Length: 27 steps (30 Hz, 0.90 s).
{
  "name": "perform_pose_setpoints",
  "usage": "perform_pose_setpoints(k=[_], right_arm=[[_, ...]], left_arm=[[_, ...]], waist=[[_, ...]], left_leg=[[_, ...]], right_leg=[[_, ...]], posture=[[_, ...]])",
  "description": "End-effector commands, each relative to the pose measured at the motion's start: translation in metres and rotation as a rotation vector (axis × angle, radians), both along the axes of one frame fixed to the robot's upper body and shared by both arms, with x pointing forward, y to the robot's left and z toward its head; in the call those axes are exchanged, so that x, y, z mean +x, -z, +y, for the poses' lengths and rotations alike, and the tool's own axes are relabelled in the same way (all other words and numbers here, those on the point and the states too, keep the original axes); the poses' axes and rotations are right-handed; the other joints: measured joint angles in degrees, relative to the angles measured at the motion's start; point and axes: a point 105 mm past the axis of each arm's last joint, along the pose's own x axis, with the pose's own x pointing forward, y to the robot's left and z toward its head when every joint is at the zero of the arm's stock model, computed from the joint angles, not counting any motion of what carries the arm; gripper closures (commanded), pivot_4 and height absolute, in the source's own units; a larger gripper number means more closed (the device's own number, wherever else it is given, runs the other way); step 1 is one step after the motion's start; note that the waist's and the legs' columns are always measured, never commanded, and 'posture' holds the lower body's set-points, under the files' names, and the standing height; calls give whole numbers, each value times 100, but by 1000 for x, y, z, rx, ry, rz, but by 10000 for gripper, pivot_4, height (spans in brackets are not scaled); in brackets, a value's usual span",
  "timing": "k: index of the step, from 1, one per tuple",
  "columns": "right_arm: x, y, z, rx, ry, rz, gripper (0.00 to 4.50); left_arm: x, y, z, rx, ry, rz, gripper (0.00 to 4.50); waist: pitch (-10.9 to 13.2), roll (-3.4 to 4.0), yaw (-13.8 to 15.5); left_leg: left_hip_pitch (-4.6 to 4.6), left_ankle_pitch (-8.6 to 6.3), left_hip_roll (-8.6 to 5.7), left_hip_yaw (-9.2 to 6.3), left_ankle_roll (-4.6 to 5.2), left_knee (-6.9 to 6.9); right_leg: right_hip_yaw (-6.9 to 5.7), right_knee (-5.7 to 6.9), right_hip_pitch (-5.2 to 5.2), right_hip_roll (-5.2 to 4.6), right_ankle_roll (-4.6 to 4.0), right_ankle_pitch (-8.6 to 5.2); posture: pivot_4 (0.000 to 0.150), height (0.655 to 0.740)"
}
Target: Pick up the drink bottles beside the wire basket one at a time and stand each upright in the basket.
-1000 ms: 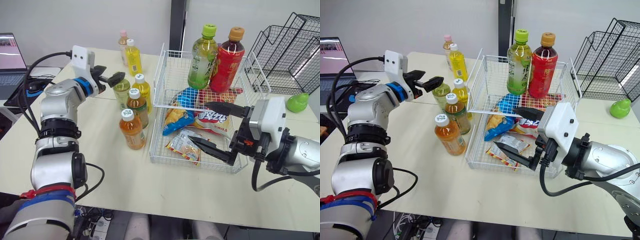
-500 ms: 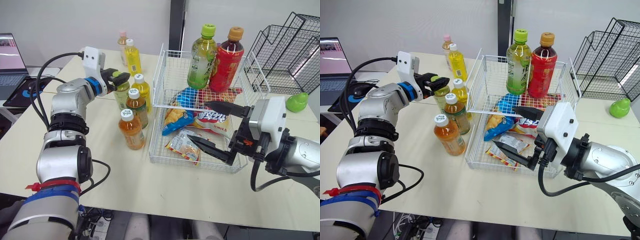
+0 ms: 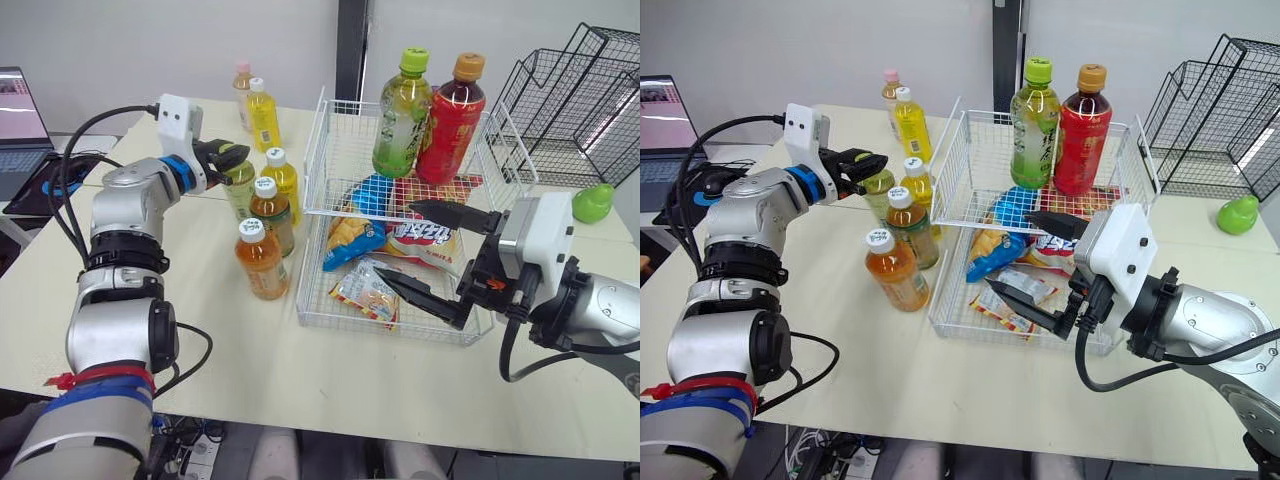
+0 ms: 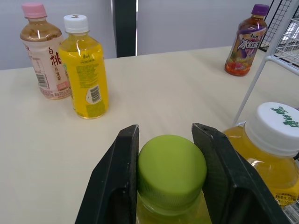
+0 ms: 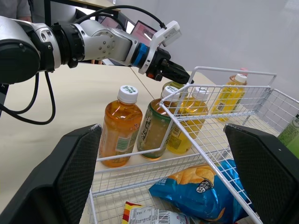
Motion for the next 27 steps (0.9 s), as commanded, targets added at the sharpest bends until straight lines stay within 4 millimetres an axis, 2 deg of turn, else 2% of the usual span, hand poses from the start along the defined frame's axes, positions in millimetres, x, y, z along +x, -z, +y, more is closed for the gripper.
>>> perform_pose_setpoints(k=[1, 4, 8, 12, 16, 20, 23, 27], right_arm=[[-4, -10, -2, 18, -8, -45, 0], [-4, -12, -3, 22, -6, -46, 0], [-2, -16, -15, 22, 26, -46, 0], [-4, -21, -28, 14, 43, -32, 0], [-4, -27, -39, 9, 73, -20, 0], [-3, -30, -45, 12, 110, -26, 0], [-3, -29, -49, 12, 145, -36, 0], [-6, -26, -48, 23, 167, -39, 0]], left_arm=[[-21, -61, 10, 38, 43, -168, 31238], [-35, -82, 15, 76, 89, -199, 31238], [-56, -133, 10, 80, 167, -252, 31238], [-68, -175, -11, 67, 265, -278, 31238], [-77, -211, -46, 72, 382, -312, 31238], [-79, -228, -79, 67, 479, -323, 31238], [-77, -229, -107, 70, 550, -310, 31238], [-75, -232, -127, 75, 586, -324, 31238]], waist=[[1, -2, -18], [2, -3, -49], [8, -13, -8], [12, -22, 68], [12, -22, 72], [12, -20, 42], [13, -19, 10], [14, -19, -66]], left_leg=[[-3, 0, 1, -1, 0, -1], [-7, 0, 1, 1, 0, -5], [-9, 1, -2, -3, -1, -3], [-15, 0, -6, -2, 0, 2], [-12, -1, -8, -3, 2, -2], [-10, -1, -5, 1, 2, -3], [-12, -1, -4, 3, 2, -4], [-19, -1, -5, 7, 2, -14]], right_leg=[[0, 1, -4, 1, 0, 0], [1, 0, -9, 1, -1, -1], [-5, 1, -8, 0, -2, -2], [-6, -7, -5, -2, -1, -2], [-6, -12, -2, -3, -1, -2], [-2, -11, -3, -2, 8, -7], [1, -10, -7, -1, 9, -8], [5, -12, -17, -1, 8, -8]], posture=[[1500, 6907], [1500, 6907], [1500, 6907], [1500, 6907], [1500, 6907], [1500, 6907], [1500, 6907], [1500, 6907]])
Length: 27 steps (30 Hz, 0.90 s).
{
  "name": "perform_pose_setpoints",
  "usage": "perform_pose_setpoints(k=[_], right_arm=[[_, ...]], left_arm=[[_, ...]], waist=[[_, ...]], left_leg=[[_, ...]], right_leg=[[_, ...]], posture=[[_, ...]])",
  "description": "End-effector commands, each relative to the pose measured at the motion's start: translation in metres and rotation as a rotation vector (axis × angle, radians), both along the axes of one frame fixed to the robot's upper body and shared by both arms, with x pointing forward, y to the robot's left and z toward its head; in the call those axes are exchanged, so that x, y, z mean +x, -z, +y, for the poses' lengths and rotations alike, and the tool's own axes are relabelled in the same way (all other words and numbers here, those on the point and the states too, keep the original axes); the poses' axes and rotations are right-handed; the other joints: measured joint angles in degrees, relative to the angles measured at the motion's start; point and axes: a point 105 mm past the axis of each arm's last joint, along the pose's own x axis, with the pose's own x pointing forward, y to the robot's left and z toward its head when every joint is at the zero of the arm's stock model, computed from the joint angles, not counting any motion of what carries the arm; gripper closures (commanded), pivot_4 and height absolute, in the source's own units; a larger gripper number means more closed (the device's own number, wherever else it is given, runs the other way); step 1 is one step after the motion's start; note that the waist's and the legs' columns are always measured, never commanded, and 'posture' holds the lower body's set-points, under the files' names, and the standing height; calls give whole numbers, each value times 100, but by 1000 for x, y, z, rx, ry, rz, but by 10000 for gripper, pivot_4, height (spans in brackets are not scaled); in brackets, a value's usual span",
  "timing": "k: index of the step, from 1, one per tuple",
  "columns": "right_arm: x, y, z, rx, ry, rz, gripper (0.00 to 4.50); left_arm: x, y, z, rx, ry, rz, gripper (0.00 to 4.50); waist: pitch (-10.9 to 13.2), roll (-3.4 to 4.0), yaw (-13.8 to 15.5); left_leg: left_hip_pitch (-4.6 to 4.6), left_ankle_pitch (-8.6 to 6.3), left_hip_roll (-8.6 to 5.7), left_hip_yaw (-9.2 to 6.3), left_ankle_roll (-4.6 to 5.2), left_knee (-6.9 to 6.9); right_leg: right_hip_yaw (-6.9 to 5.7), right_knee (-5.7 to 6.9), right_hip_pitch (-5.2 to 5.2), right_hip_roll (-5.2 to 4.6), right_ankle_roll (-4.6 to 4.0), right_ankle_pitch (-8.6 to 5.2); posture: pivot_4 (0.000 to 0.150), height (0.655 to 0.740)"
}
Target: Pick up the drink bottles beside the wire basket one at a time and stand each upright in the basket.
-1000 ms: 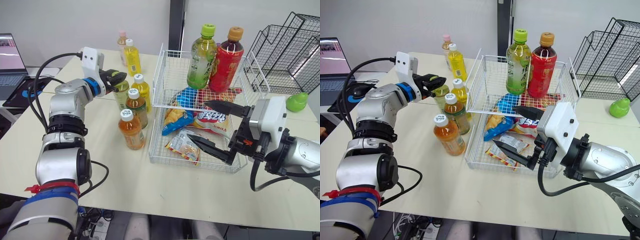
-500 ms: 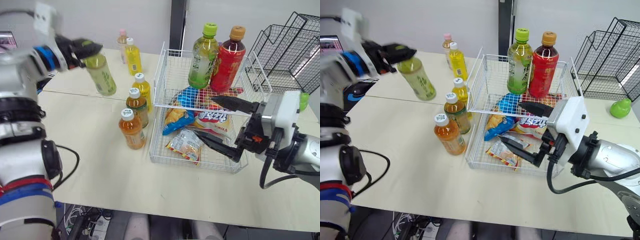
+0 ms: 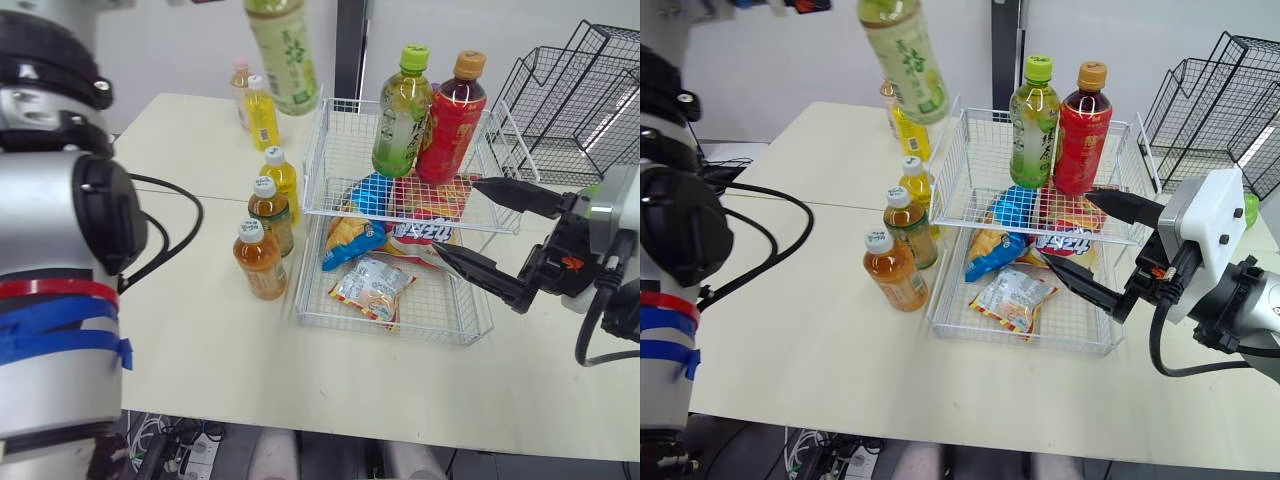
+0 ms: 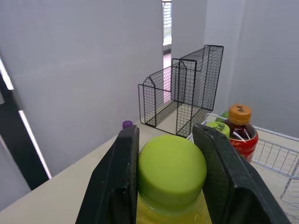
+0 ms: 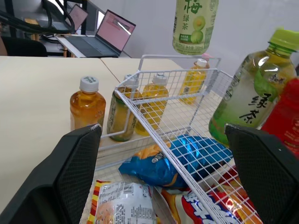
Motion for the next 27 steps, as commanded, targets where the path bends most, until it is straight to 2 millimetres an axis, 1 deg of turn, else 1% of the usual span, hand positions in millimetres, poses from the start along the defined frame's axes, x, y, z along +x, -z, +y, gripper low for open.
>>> perform_pose_setpoints(k=[1, 5, 8, 13, 18, 23, 27], right_arm=[[-7, -8, 1, 9, 20, -64, 0], [-7, -7, 1, 12, 37, -67, 0], [-5, -8, 1, 13, 47, -70, 0], [-1, -9, 1, 12, 68, -78, 0], [2, -9, 1, 14, 79, -80, 0], [3, -9, 1, 14, 86, -81, 0], [4, -10, 1, 13, 90, -82, 0]], left_arm=[[-14, -28, -13, -7, 37, -108, 31238], [-11, -25, -25, -10, 55, -106, 31238], [-2, -13, -35, -3, 62, -87, 31238], [17, 14, -46, -8, 31, -32, 31238], [26, 30, -51, -2, 10, 4, 31238], [32, 45, -55, 26, 8, 35, 31238], [33, 49, -56, 20, 13, 57, 31238]], waist=[[0, 1, -40], [1, 2, -75], [1, 2, -68], [1, 3, -66], [2, 4, -68], [2, 4, -62], [2, 4, -62]], left_leg=[[1, 0, -3, 3, 0, -5], [2, 1, -1, 3, -1, -18], [7, 1, -1, 7, -1, -25], [7, 2, -2, 10, -1, -24], [4, 2, -2, 12, -2, -27], [3, 2, -3, 12, -2, -31], [5, 2, -4, 12, -2, -30]], right_leg=[[3, 0, -1, -1, 0, 0], [3, 0, -7, 0, -2, -2], [6, 0, -7, 0, -6, -4], [9, 1, -8, -2, -8, -2], [11, 1, -14, 0, -14, 1], [9, -1, -14, -1, -13, 0], [10, -1, -12, -1, -13, -1]], posture=[[1500, 6907], [1500, 6907], [1500, 6907], [1500, 6907], [1500, 6907], [1500, 6907], [1500, 6907]])
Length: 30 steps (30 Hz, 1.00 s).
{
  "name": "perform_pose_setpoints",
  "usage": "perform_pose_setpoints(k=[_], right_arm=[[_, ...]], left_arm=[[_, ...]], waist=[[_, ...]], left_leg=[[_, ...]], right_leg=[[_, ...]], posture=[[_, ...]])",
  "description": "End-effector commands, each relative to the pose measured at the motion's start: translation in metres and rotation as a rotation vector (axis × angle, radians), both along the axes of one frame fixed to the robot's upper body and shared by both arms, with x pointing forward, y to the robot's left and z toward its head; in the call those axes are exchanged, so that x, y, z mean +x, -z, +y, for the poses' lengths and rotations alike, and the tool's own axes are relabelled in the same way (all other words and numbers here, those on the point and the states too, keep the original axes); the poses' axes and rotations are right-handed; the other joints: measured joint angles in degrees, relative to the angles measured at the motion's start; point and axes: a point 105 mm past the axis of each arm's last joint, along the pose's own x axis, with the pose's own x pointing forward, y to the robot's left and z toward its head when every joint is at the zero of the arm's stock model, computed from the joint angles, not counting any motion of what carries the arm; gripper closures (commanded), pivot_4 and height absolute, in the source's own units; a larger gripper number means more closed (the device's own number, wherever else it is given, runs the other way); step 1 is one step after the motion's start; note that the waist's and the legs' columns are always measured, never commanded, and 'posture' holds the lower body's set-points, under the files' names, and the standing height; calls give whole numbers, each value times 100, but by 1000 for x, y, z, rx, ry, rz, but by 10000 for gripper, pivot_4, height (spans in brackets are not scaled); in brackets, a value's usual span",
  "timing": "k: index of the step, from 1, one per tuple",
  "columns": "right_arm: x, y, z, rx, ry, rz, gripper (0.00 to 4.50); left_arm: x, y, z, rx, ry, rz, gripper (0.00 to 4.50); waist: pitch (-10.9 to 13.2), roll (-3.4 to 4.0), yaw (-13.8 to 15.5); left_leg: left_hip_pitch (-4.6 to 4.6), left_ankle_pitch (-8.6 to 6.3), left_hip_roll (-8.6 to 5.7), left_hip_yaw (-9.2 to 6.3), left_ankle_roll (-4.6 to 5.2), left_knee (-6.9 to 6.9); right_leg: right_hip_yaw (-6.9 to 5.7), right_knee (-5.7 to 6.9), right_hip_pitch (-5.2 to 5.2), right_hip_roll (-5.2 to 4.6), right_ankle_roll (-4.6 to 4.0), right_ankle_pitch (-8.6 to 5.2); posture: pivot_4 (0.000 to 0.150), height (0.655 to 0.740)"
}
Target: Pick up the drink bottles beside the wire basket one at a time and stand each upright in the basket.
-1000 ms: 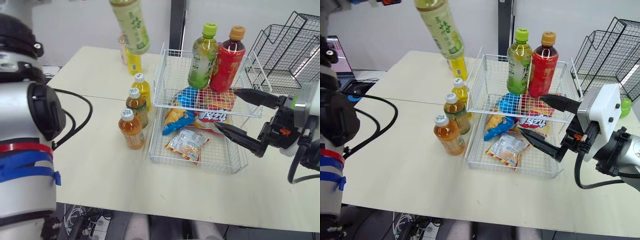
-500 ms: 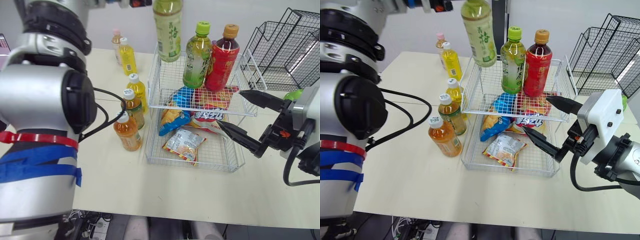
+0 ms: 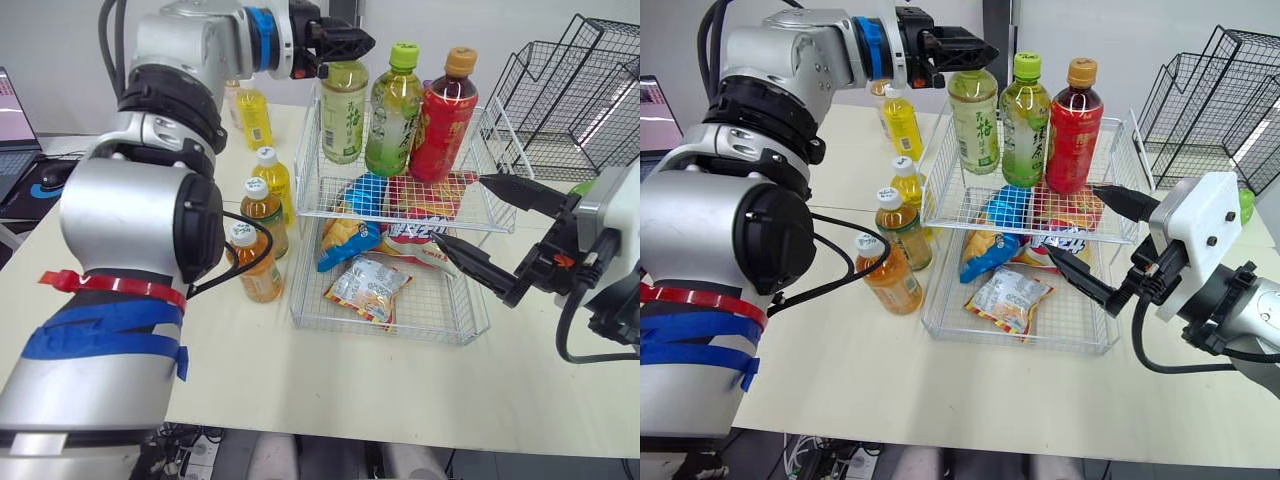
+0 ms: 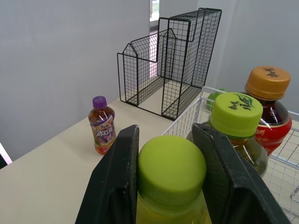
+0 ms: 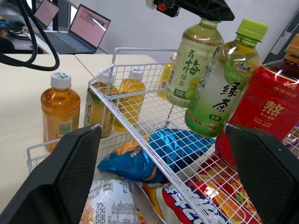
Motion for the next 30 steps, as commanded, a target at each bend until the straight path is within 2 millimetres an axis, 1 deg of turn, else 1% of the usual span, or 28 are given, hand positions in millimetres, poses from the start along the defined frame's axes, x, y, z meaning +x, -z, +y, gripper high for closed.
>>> perform_pose_setpoints(k=[1, 3, 4, 5, 8, 11, 16, 22, 25, 27, 30], right_arm=[[-1, -9, -1, -1, 9, -47, 0], [0, -8, -1, -2, 13, -48, 0], [0, -9, -1, -3, 15, -50, 0], [0, -9, -1, -2, 18, -53, 0], [0, -9, -2, 0, 25, -58, 0], [1, -9, -2, 1, 30, -58, 0], [1, -10, -3, -1, 20, -66, 0], [2, -12, -4, -15, -24, -61, 0], [5, -14, -5, -29, -52, -67, 0], [7, -15, -6, -49, -73, -69, 0], [9, -16, -6, -72, -122, -55, 0]], left_arm=[[-7, -18, -3, -33, 21, -57, 31238], [-7, -18, -2, -36, 24, -52, 23994], [-7, -18, -2, -37, 25, -52, 22362], [-8, -19, -1, -37, 27, -54, 19409], [-12, -26, 4, -38, 37, -66, 9984], [-15, -35, 14, -41, 30, -87, 717], [-25, -50, 35, -52, 33, -118, 214], [-33, -60, 72, -68, -32, -162, 214], [-36, -58, 95, -57, -87, -175, 214], [-41, -51, 114, -30, -129, -182, 214], [-51, -30, 145, 38, -193, -189, 214]], waist=[[0, 0, -1], [0, 0, -1], [0, 0, -1], [0, 0, -1], [0, 0, -2], [0, 1, -6], [0, 1, -6], [-1, 1, -5], [-4, 7, -6], [-4, 10, -22], [-5, 13, -51]], left_leg=[[0, 0, 0, 0, 0, 0], [0, 0, 0, 0, 0, 0], [0, 0, 0, -1, 0, 0], [0, 0, 0, 0, 0, 0], [1, 0, 0, -1, 0, 0], [3, 0, 1, 0, 0, 0], [4, 0, 2, -1, 0, -1], [5, 0, 2, -1, 0, 0], [12, 0, 3, -1, 0, 0], [16, 1, 5, 0, -1, 0], [20, 1, 9, 1, -1, 0]], right_leg=[[0, 0, 0, 0, 0, 0], [0, 0, 0, 0, 0, 0], [-1, 0, 0, 0, 0, 0], [0, 0, 0, 0, 0, 0], [-1, 1, 0, 0, 0, 0], [0, 1, 1, 0, -1, 0], [-1, 2, 1, 1, -1, -1], [-1, 2, 3, 0, -1, -1], [-1, 3, 8, 0, -1, -1], [1, 8, 8, 0, -2, -1], [1, 18, 6, 0, -10, -5]], posture=[[1500, 6907], [1500, 6907], [1500, 6907], [1500, 6907], [1500, 6907], [1500, 6907], [1500, 6907], [1500, 6907], [1500, 6907], [1500, 6907], [1500, 6907]])
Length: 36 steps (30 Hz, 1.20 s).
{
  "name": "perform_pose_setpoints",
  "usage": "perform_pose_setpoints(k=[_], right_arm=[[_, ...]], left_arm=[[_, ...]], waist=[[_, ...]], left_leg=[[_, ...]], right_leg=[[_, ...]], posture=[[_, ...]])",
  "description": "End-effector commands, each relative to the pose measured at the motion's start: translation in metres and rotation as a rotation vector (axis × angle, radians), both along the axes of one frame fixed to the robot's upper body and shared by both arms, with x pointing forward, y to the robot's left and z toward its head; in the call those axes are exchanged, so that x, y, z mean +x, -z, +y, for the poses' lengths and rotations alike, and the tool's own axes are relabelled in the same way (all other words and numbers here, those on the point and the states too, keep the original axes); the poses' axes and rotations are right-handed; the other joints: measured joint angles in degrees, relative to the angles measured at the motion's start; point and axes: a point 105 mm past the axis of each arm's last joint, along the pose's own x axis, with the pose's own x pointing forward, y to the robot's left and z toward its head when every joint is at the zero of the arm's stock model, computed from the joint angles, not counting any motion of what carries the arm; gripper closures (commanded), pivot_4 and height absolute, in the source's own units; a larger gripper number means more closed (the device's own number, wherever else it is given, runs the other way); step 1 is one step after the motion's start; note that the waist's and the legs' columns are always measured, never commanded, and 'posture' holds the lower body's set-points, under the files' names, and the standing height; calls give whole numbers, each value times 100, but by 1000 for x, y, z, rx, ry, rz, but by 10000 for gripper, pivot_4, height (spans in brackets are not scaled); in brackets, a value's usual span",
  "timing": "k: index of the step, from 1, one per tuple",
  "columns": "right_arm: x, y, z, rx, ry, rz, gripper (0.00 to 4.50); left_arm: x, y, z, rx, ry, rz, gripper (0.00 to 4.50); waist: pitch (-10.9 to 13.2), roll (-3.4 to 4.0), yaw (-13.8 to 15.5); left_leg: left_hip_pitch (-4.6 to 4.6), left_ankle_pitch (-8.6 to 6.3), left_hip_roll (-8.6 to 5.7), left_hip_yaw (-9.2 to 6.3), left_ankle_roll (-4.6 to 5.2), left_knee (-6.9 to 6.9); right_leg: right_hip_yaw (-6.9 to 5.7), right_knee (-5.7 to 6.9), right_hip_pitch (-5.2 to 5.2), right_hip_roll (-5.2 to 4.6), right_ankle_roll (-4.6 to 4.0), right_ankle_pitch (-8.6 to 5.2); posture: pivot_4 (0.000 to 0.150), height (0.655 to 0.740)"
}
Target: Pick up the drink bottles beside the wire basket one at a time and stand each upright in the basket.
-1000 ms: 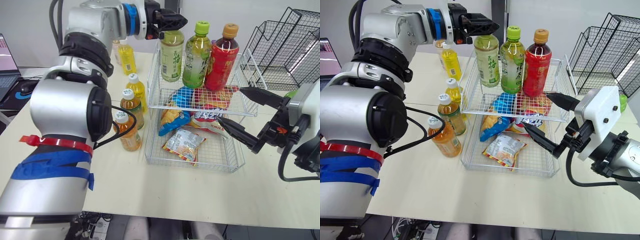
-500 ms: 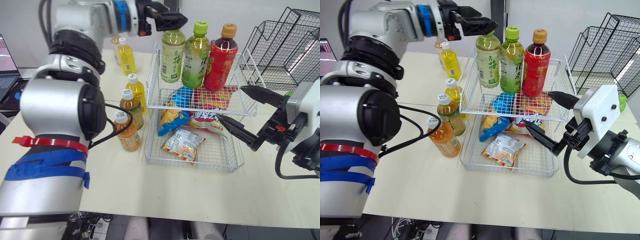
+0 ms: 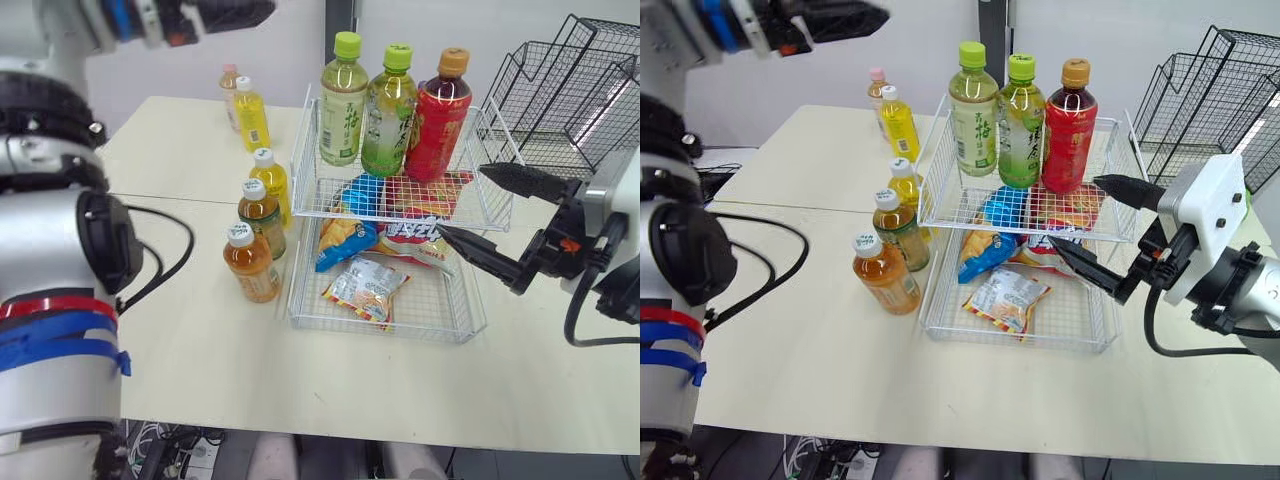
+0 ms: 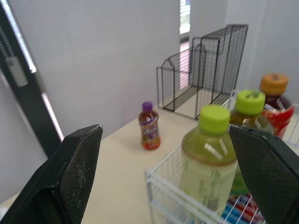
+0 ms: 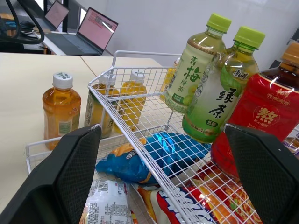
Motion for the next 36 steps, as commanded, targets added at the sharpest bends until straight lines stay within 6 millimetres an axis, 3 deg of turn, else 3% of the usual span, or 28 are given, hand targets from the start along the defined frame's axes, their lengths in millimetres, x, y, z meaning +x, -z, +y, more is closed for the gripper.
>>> perform_pose_setpoints(k=[1, 5, 8, 11, 13, 19, 31, 36], right_arm=[[-1, -8, 1, -30, -65, -31, 0], [-2, -6, 5, -71, -171, 10, 0], [-6, 1, 11, -95, -234, 39, 0], [-10, 11, 19, -141, -297, 57, 0], [-12, 14, 22, -142, -319, 63, 0], [-19, 21, 29, -143, -388, 115, 0], [-26, 26, 29, -154, -389, 120, 0], [-28, 26, 30, -158, -392, 120, 0]], left_arm=[[-22, 0, 25, 62, -41, -84, 214], [-41, 42, 58, 141, -110, -1, 214], [-61, 70, 70, 181, -97, 62, 214], [-88, 109, 78, 197, -67, 164, 214], [-99, 124, 75, 145, -54, 211, 214], [-121, 160, 39, 47, 5, 284, 214], [-110, 180, -15, -152, -262, 146, 214], [-105, 189, -24, -161, -394, 134, 214]], waist=[[0, 1, -15], [1, 4, -13], [1, 4, 11], [0, 6, 27], [0, 6, 52], [0, 4, 105], [-1, 2, 77], [-2, 0, 79]], left_leg=[[1, 0, 1, 0, 0, -1], [2, 1, 2, -5, -2, 2], [1, 2, 5, -11, -3, 6], [4, 2, 9, -12, -3, 7], [9, 2, 23, -12, -3, 8], [14, 3, 15, -25, 1, 27], [41, 4, -4, -28, 3, 27], [52, 3, -10, -27, 3, 27]], right_leg=[[0, 2, -1, 0, -2, -1], [-6, 10, -1, -2, -6, -3], [-11, 12, 1, -4, -6, -3], [-9, 11, 6, -11, -6, -3], [-12, 12, 9, -20, -8, -5], [-28, 9, 36, -36, -5, -5], [-25, 8, 69, -29, -1, -6], [-21, 5, 80, -21, -1, -6]], posture=[[1500, 6907], [1500, 6907], [1500, 6907], [1500, 6907], [1500, 6907], [1500, 6907], [1500, 6907], [1500, 6907]])
